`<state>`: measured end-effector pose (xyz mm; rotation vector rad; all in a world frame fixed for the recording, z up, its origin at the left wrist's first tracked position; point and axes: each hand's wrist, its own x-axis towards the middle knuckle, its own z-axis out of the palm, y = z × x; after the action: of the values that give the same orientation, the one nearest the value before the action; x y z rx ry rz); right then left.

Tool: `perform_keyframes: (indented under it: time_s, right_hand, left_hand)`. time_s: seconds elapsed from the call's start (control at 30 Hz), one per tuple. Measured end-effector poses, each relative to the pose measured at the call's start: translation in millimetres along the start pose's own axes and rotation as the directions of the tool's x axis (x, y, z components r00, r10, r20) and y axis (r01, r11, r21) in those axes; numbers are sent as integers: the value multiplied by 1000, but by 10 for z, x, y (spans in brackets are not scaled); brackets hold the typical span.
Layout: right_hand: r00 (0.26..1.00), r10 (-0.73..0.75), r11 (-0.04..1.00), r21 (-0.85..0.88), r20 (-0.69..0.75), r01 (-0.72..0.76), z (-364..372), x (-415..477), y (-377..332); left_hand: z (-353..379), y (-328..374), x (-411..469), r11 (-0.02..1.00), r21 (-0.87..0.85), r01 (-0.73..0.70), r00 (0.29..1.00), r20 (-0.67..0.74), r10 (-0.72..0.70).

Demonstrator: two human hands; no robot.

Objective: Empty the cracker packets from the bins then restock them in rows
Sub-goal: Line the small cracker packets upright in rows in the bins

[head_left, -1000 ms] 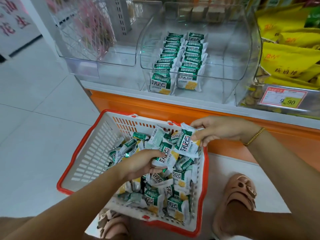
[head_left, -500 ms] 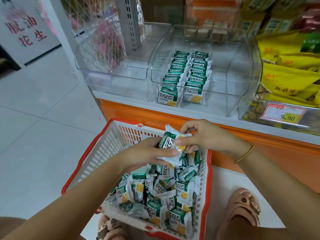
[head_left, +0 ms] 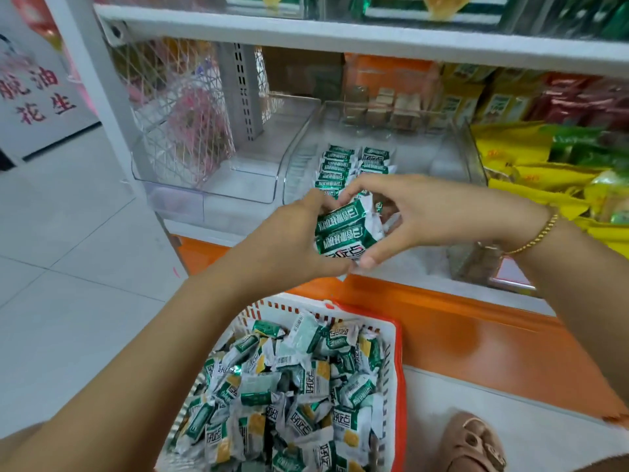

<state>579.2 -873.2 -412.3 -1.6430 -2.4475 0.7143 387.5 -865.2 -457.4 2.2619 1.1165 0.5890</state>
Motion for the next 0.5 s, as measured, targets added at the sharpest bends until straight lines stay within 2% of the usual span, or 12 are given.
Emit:
perform_keyframes:
  time_s: [0.13, 0.2, 0.27, 0.37, 0.5]
  right_hand:
    - [990, -48, 943, -333, -132, 2, -301, 88, -37]
    - [979, -69, 909, -417, -191, -17, -357, 134, 20]
    - [974, -74, 921, -389, -216, -17, -361, 184, 91]
    - [982, -43, 968, -250, -186, -4, -378, 311, 191]
    - [997, 81, 993, -80, -19, -83, -466, 483, 411]
  left_hand:
    - [-86, 70, 216, 995, -89, -48, 984, -176, 32]
    - [-107, 95, 308, 983, -165, -76, 961, -275, 28]
    - [-88, 103, 393, 965, -232, -121, 932, -361, 30]
    - [-21, 74, 500, 952, -273, -137, 908, -419, 10]
    - [75, -23, 580, 957, -273, -96, 886, -461, -43]
